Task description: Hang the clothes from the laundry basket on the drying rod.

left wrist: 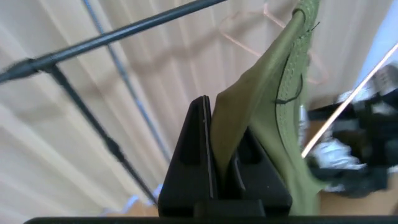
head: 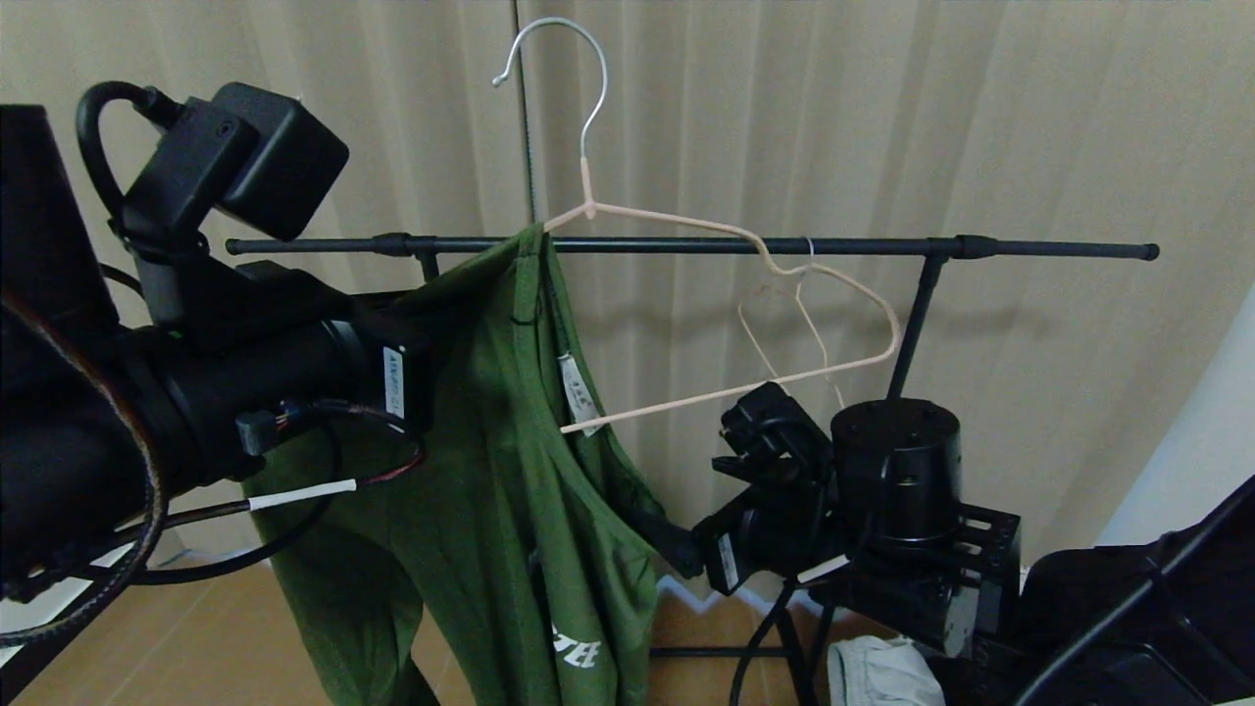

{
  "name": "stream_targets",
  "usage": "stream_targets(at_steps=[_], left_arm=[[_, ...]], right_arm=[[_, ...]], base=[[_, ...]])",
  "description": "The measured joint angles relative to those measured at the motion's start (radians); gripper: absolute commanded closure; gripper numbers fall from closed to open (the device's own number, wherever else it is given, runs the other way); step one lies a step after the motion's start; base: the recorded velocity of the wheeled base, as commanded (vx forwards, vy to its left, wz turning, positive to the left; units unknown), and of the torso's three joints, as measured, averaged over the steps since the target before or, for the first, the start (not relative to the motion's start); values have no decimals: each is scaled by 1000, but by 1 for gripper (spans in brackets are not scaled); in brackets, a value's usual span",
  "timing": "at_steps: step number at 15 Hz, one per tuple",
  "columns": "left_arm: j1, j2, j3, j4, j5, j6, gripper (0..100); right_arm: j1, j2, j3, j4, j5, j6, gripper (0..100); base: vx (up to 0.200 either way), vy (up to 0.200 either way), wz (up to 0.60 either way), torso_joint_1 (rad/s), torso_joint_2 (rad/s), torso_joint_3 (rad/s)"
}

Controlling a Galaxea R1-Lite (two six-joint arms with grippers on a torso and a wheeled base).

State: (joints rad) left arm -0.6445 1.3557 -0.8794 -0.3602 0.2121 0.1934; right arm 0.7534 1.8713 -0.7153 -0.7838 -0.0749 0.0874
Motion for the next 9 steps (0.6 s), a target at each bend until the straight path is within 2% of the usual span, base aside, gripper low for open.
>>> stream_targets(at_steps=[3,6,9], left_arm=[[38,-6,17,-2,-1,78,100],[60,-19,41,-2,-1,103,100],[70,-41,114,0,-3,175,100]], right_arm=[[-53,-34,43,3,-10,-4,0],[-137,-74,79,2,-10,-8,0],[-235,-90,76,2,-3,-26,0]], base=[[0,0,0,0,0,0],[0,0,0,0,0,0],[0,0,0,0,0,0]])
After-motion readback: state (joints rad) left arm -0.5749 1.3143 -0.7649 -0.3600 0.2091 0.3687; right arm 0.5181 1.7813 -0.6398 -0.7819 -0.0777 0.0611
